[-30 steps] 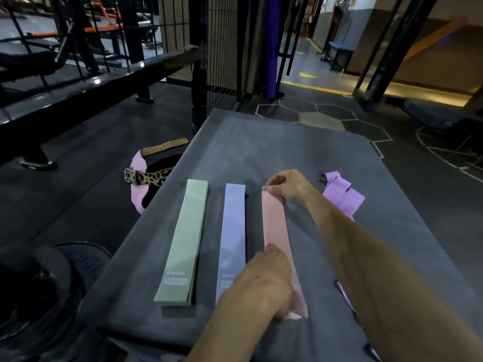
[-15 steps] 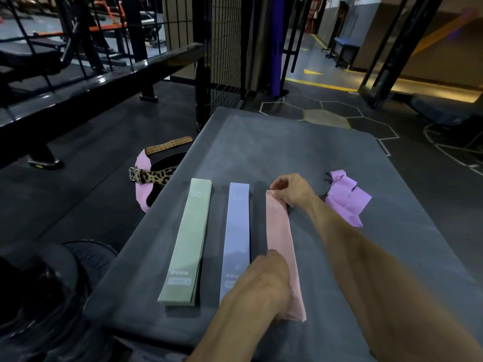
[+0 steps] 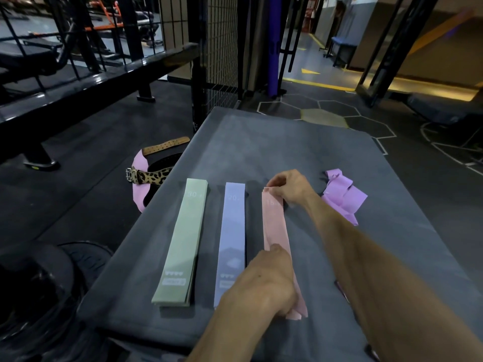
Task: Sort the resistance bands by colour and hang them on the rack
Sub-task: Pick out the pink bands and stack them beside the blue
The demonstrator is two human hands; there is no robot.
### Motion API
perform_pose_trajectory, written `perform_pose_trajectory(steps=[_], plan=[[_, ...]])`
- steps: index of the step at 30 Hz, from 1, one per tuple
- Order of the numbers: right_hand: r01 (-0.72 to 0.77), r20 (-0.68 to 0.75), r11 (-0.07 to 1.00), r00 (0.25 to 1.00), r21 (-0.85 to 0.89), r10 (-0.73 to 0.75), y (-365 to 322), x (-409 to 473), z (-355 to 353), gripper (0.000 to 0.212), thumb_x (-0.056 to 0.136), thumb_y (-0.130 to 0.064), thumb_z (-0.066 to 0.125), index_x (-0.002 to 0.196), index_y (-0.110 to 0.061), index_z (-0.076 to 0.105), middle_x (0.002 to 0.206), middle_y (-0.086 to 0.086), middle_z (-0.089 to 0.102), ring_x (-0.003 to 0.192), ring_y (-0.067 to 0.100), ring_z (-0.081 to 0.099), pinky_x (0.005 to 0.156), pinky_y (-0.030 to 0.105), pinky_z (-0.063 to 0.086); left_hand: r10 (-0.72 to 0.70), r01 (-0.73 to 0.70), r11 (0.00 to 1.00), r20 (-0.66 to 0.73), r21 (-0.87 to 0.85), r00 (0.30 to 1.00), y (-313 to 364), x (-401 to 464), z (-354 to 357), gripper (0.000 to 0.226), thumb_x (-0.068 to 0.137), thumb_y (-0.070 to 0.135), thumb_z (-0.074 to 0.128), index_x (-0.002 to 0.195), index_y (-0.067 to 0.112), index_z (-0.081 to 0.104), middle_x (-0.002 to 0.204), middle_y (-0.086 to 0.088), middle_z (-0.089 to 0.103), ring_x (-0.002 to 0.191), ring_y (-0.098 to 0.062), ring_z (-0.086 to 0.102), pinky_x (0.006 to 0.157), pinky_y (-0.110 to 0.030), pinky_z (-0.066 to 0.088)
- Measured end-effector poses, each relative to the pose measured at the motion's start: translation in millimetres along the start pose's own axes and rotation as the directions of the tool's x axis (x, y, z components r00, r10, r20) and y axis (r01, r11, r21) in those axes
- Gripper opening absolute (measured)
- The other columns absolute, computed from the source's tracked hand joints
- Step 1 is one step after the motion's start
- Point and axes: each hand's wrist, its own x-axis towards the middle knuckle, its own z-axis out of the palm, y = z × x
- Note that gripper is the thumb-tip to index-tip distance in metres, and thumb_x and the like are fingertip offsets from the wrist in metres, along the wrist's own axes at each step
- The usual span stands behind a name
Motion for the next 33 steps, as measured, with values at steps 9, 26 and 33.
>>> perform_pose_trajectory(steps=[9, 26, 33], plan=[[-0.008, 0.027, 1.000, 1.000, 0.016, 0.008, 0, -1, -6, 0.008, 0.083, -0.015, 0.080, 0.091, -0.012, 0.079, 0.090, 0.005, 0.075, 0.081, 0.014, 0.065, 0.076, 0.027, 0.053, 0.005, -0.005, 1.000, 0.010, 0.015, 1.000, 5, 3, -1, 0.053, 0.093, 0.008, 0.065, 0.138, 0.007, 0.039, 0.131, -0.012, 0.051, 0.115, -0.030, 0.058, 0.074, -0.028, 0.042], [0.016, -0.004, 0.988, 1.000, -0.150, -0.017, -4, -6, 6, 0.024, 0.089, -0.014, 0.069, 0.112, -0.012, 0.074, 0.113, 0.007, 0.074, 0.098, 0.019, 0.067, 0.080, 0.020, 0.047, -0.084, 0.084, 0.990, -0.010, 0.109, 0.996, -3, 27, 11, 0.053, 0.097, 0.021, 0.062, 0.143, 0.006, 0.040, 0.143, -0.015, 0.049, 0.129, -0.034, 0.052, 0.103, -0.040, 0.043], [-0.126, -0.131, 0.972, 0.986, -0.198, 0.101, -13, -43, -7, 0.042, 0.094, -0.025, 0.061, 0.133, -0.008, 0.057, 0.133, 0.014, 0.060, 0.122, 0.032, 0.056, 0.101, 0.032, 0.043, -0.046, 0.066, 0.992, -0.185, 0.105, 0.982, -6, 32, 20, 0.039, 0.099, 0.025, 0.056, 0.133, 0.012, 0.043, 0.130, -0.011, 0.057, 0.116, -0.029, 0.059, 0.091, -0.038, 0.046]])
